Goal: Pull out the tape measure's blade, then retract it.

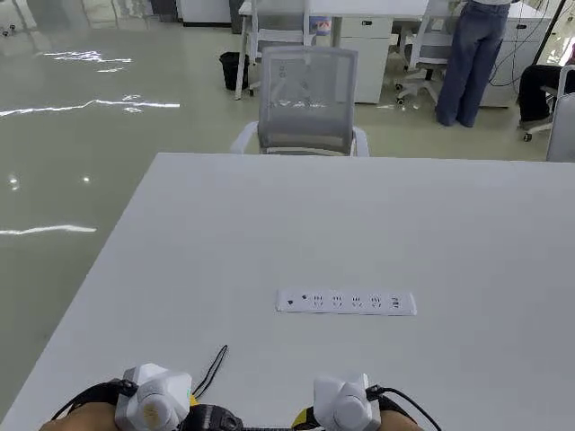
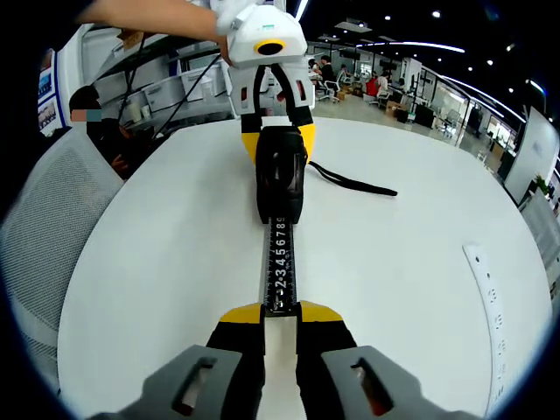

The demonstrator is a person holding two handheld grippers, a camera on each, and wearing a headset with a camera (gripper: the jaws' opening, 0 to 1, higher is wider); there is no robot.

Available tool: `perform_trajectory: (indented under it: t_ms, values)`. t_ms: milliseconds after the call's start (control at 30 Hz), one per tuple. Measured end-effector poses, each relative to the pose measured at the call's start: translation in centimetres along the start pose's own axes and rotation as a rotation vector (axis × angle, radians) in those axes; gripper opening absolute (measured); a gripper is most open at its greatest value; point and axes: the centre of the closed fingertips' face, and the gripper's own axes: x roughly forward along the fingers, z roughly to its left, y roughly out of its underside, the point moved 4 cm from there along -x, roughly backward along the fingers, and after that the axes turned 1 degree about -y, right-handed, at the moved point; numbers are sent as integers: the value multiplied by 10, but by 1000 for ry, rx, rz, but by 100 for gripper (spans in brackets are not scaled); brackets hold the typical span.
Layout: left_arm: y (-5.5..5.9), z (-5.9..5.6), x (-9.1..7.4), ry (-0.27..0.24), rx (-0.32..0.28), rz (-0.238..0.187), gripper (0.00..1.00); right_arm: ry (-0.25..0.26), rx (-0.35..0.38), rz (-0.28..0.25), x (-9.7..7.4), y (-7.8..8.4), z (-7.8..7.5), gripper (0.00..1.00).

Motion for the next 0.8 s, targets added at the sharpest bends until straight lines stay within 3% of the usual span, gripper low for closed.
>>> perform_trajectory:
  t_ms: [800]
  values:
    - [0, 0, 0, -3, -3, 5, 26, -8, 6, 2, -10, 9, 1, 10]
